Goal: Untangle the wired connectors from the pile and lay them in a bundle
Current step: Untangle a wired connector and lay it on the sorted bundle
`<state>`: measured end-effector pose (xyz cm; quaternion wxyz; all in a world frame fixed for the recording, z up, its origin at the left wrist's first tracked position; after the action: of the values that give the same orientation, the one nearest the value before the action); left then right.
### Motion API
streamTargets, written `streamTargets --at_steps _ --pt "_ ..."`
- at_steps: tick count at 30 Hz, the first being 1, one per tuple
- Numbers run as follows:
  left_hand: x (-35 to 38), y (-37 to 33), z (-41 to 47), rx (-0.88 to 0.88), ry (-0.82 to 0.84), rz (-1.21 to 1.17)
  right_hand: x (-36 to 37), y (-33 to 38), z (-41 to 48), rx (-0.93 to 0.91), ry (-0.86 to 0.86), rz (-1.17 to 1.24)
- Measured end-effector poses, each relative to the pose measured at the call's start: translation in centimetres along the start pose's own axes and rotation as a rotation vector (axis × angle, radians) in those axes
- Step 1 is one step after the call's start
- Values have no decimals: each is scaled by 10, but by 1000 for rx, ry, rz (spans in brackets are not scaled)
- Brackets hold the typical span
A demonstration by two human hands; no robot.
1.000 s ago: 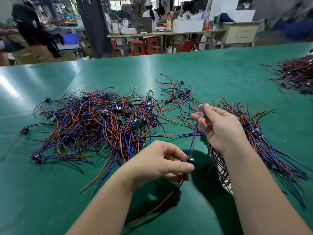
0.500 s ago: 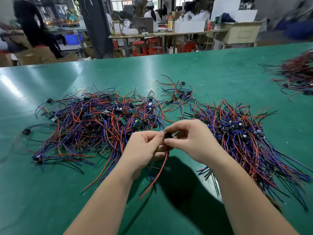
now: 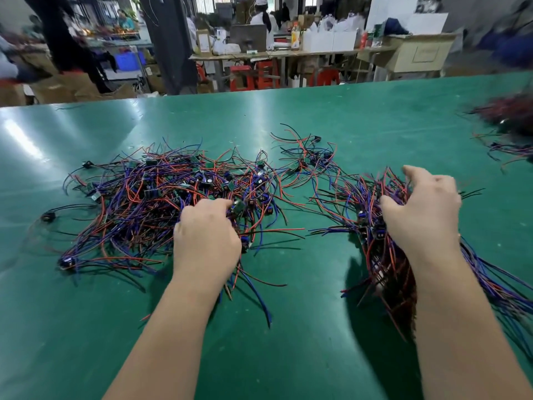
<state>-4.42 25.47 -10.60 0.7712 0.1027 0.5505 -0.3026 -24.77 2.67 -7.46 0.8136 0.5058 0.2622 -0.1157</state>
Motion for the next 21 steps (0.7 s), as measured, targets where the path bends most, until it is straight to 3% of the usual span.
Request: streamTargets --at_steps 4,10,21 --pt "23 6 -4 -47 75 208 15 22 -12 -118 53 75" --pt "23 6 -1 -132 -86 216 50 39 -33 -207 242 88" --pt "27 12 4 -170 -39 175 82 58 -67 -286 419 196"
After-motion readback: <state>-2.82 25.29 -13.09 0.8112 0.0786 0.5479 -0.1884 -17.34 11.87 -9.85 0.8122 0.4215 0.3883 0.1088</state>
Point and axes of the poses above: each hand's wrist, its own z-axis towards the middle knuckle, its own x-axis out of the palm, y = z × x, the point moved 8 cm from there along z, towards the middle knuckle, and after that the axes turned 13 degrees about z, right-handed, at the moved point
